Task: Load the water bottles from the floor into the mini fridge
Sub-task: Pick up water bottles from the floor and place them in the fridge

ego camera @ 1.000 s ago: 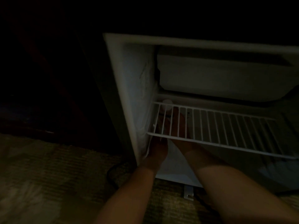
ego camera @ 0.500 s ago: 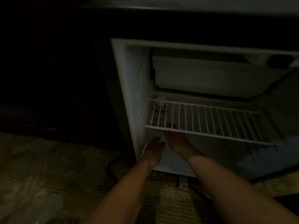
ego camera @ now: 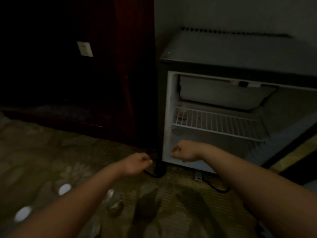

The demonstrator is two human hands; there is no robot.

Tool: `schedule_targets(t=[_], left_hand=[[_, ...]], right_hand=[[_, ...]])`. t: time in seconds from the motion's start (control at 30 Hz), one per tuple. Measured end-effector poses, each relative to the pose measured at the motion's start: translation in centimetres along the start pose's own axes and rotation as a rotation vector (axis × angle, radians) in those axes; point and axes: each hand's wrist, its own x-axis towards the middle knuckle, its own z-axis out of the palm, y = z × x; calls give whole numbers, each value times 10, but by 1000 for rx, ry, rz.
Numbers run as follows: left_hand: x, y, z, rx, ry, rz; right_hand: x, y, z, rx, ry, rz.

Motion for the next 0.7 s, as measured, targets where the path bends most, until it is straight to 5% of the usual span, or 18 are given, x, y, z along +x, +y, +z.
schedule_targets(t=[0.33, 0.7], left_hand=[[-173, -47, -63, 173, 59, -48], [-306, -132, -30, 134, -40, -243]], right_hand=[[-93, -179, 7, -230, 51, -220], [-137, -279, 144, -194, -105, -261]])
